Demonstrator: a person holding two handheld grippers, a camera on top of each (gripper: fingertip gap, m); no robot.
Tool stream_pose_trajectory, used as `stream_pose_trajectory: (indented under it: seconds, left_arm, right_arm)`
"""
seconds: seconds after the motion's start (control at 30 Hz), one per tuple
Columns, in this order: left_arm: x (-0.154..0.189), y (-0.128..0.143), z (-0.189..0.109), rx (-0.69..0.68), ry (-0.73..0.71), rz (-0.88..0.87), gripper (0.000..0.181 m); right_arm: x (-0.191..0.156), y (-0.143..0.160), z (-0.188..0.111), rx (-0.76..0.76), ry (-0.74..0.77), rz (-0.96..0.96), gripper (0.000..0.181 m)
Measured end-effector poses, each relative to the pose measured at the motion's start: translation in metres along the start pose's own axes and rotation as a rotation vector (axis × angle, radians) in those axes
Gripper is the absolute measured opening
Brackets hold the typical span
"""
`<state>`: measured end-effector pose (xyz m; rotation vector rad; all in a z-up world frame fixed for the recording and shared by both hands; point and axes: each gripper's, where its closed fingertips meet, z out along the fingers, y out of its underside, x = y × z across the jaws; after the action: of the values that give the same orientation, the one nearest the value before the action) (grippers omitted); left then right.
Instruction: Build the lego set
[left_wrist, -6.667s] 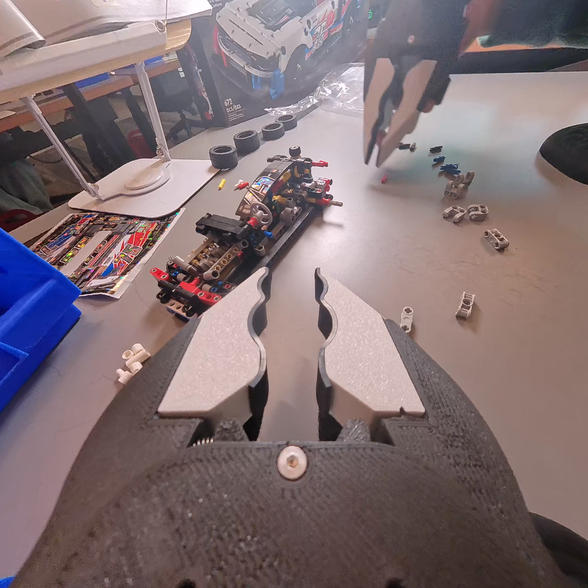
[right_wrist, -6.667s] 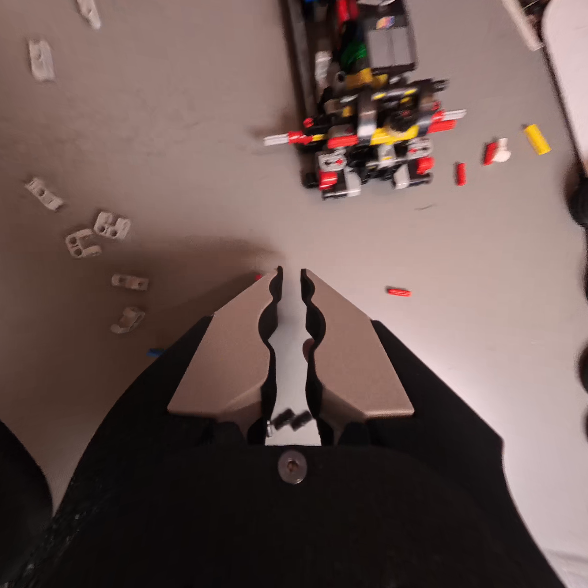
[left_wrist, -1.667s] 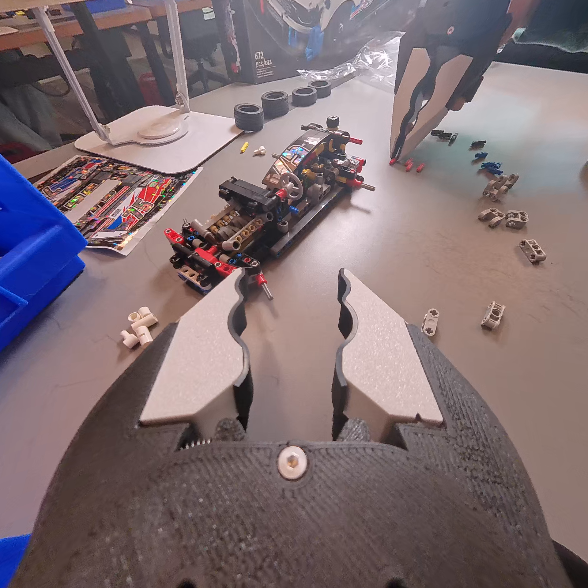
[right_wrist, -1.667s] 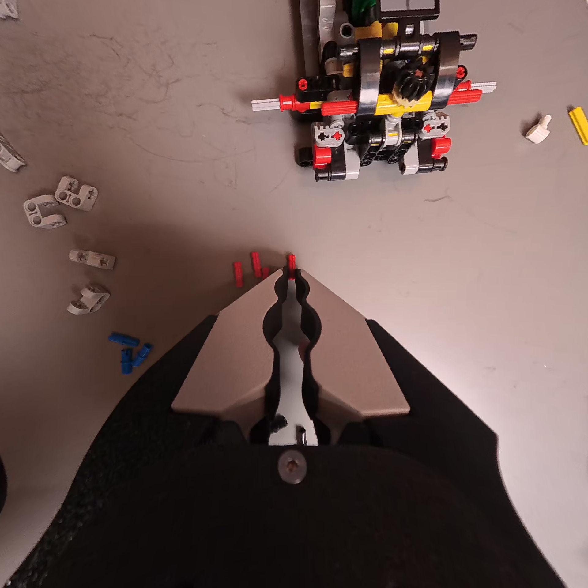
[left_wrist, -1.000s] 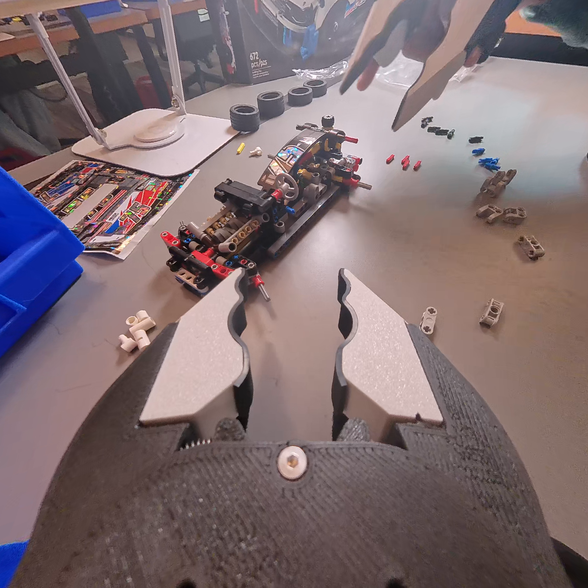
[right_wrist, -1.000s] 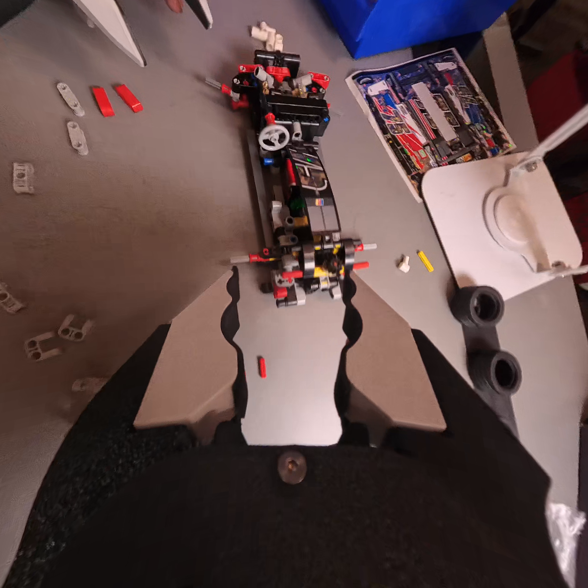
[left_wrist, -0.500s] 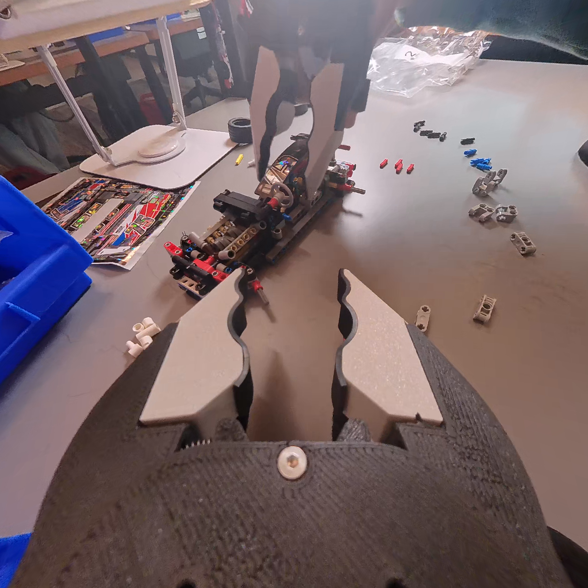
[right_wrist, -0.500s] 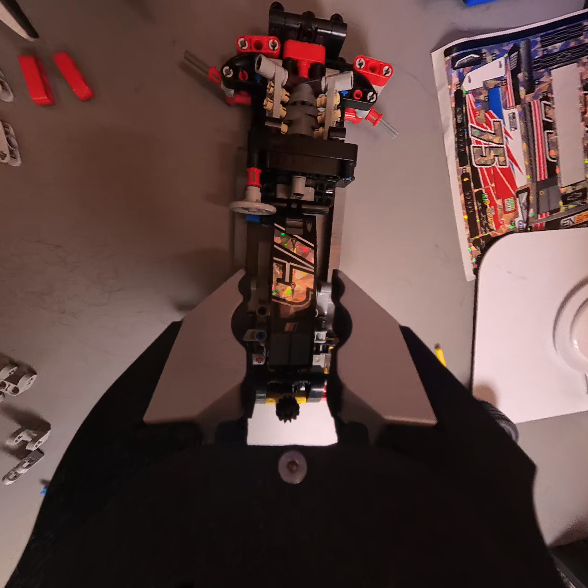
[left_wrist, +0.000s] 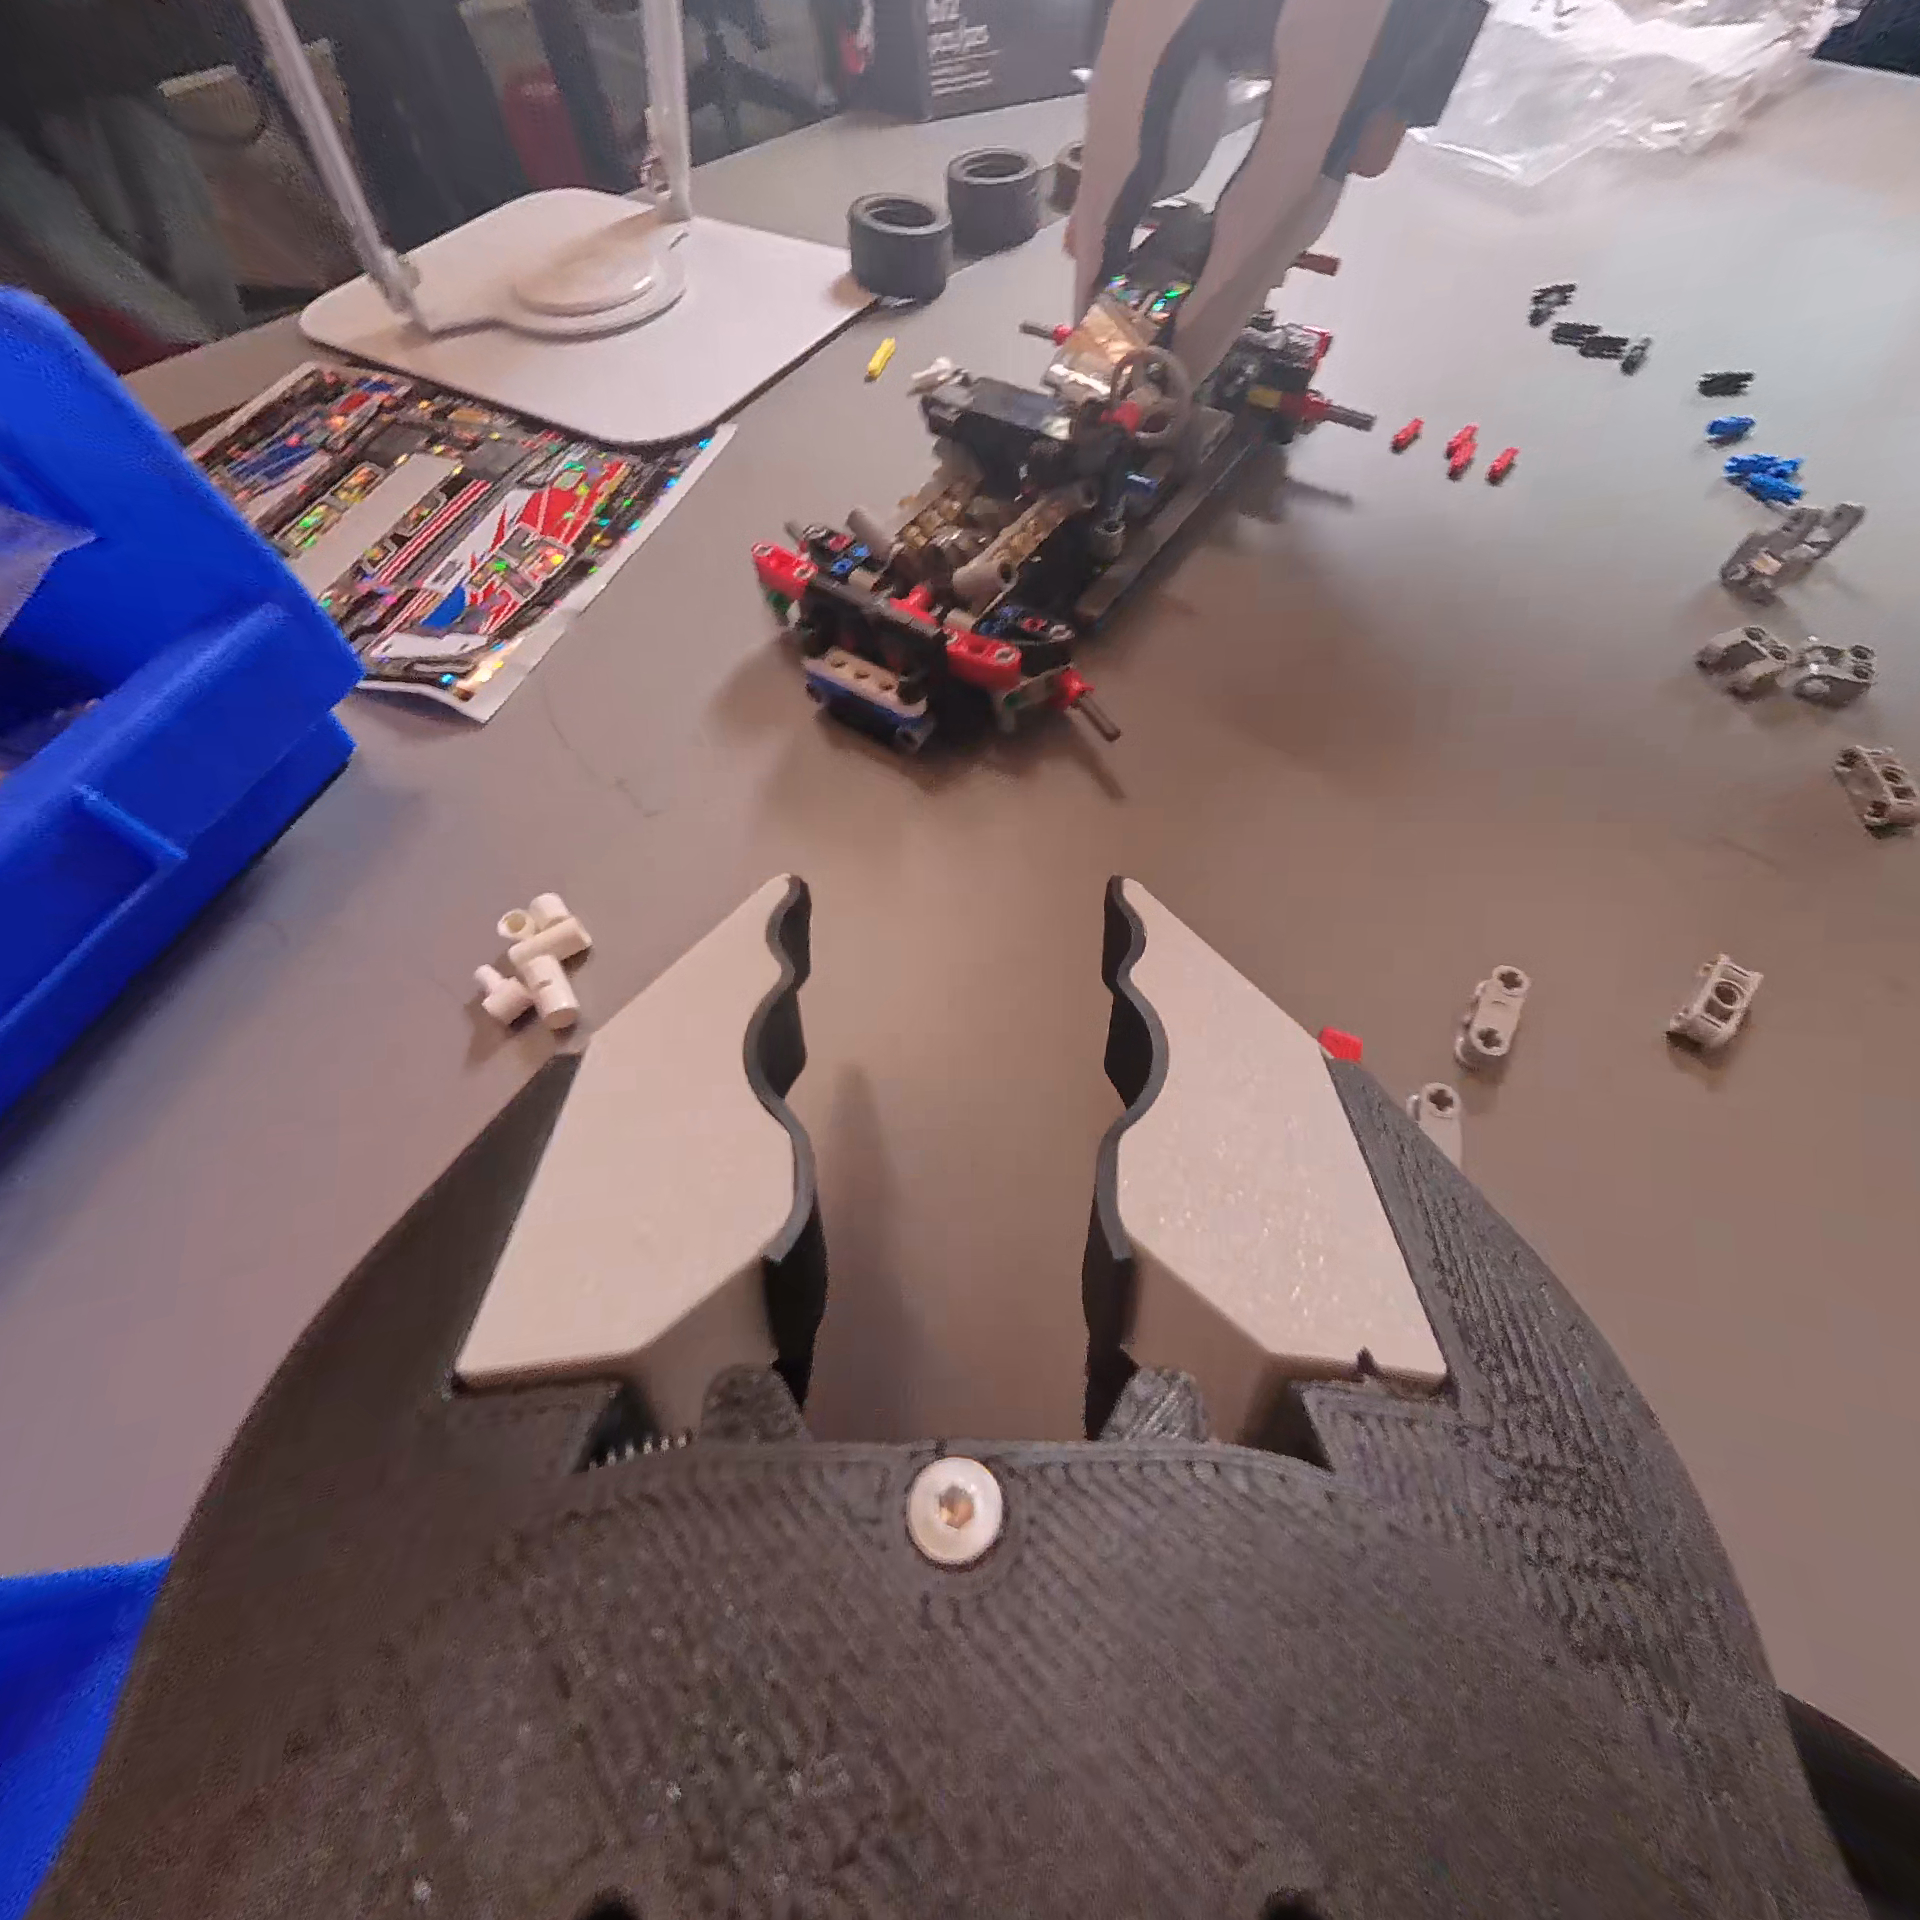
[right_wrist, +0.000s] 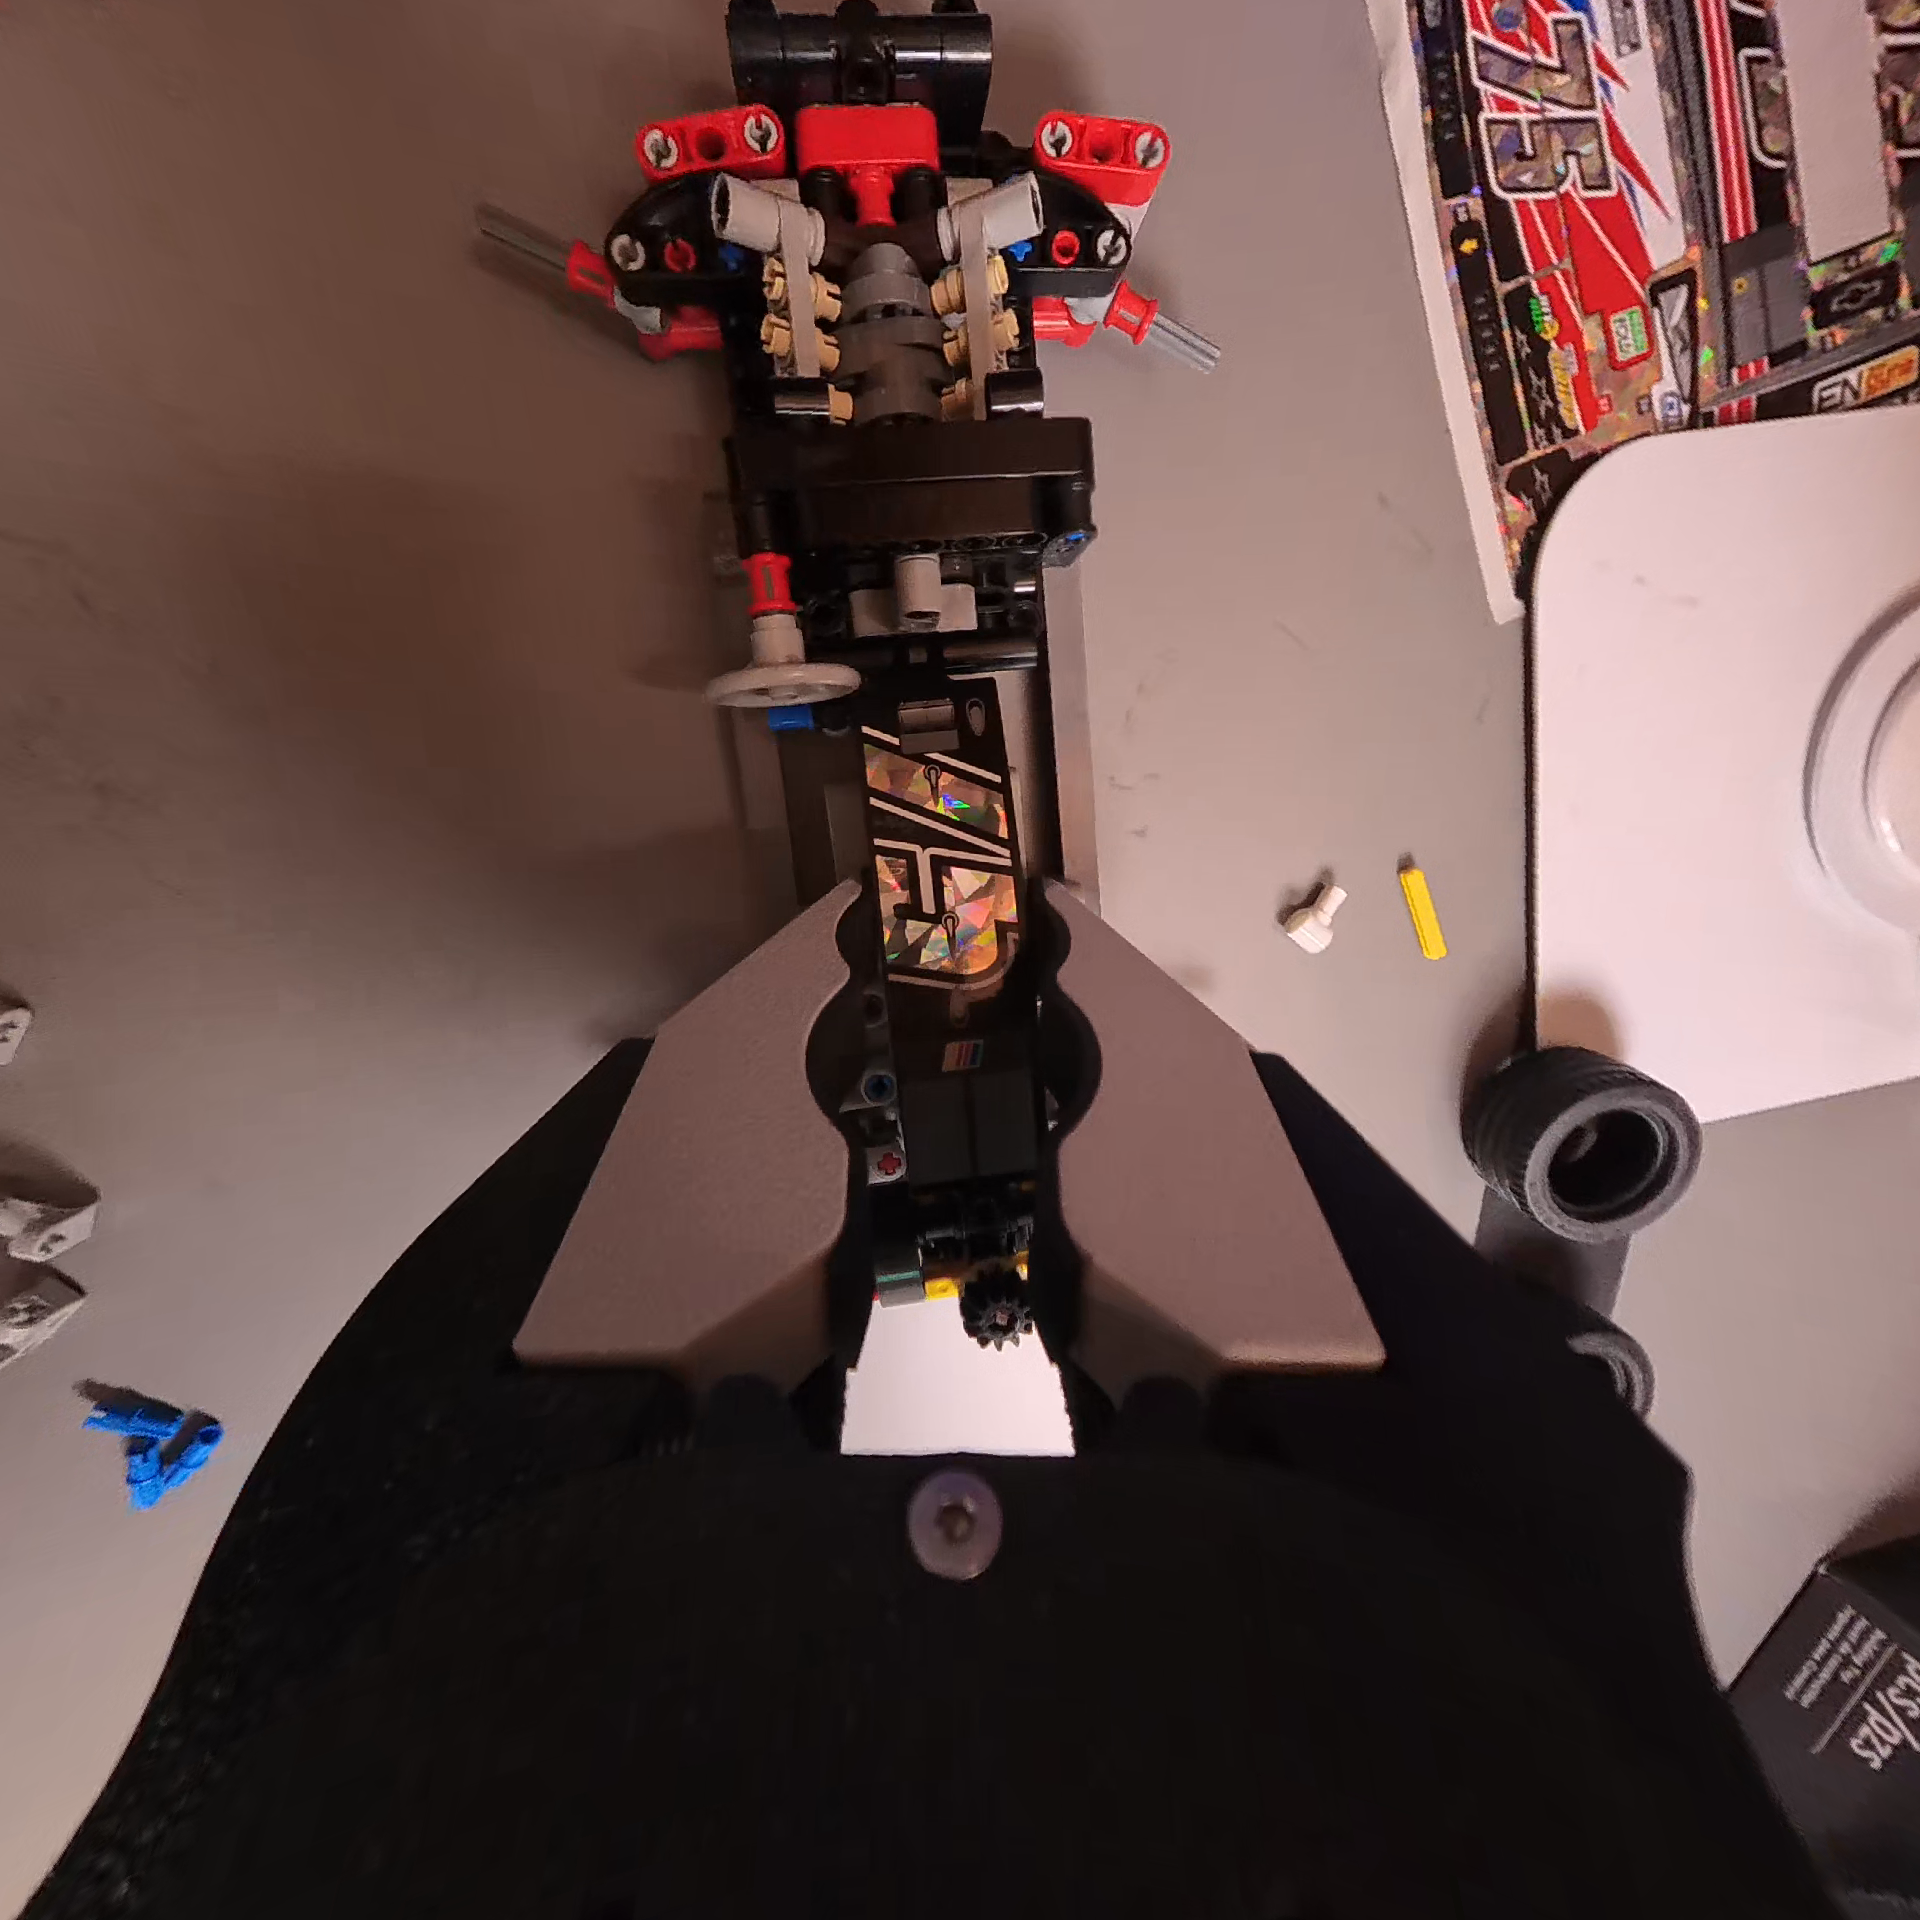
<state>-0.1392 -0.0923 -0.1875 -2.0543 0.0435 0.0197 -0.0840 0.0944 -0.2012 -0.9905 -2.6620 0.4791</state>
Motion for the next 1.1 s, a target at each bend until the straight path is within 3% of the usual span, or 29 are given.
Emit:
stream_pose_trajectory:
  seconds: [0.17, 0.3, 0.5, 0.63, 0.77, 0.9, 1.1]
  left_arm:
    - [-0.026, 0.01, -0.002, -0.04, -0.104, -0.07, 0.054]
    - [-0.051, 0.017, -0.006, -0.077, -0.223, -0.069, 0.051]
    - [-0.065, 0.005, -0.017, -0.181, -0.291, 0.074, 0.042]
    - [-0.068, -0.01, -0.025, -0.344, -0.189, 0.291, 0.03]
    - [-0.075, 0.009, -0.028, -0.644, 0.078, 0.528, 0.031]
    - [-0.089, 0.027, -0.017, -0.812, 0.279, 0.61, 0.031]
    - [-0.105, 0.038, 0.005, -0.926, 0.363, 0.605, 0.029]
  right_arm:
    - [0.009, 0.003, -0.002, 0.039, 0.047, 0.034, 0.028]
    - [0.006, -0.015, -0.035, 0.222, 0.118, 0.082, 0.043]
    - [-0.043, -0.005, -0.083, 0.467, 0.226, 0.212, 0.043]
    - [-0.107, 0.01, -0.091, 0.574, 0.192, 0.306, 0.043]
    - [-0.157, 0.014, -0.105, 0.697, 0.196, 0.386, 0.043]
    - [-0.177, 0.02, -0.114, 0.794, 0.241, 0.461, 0.042]
    - [-0.176, 0.032, -0.12, 0.852, 0.292, 0.521, 0.039]
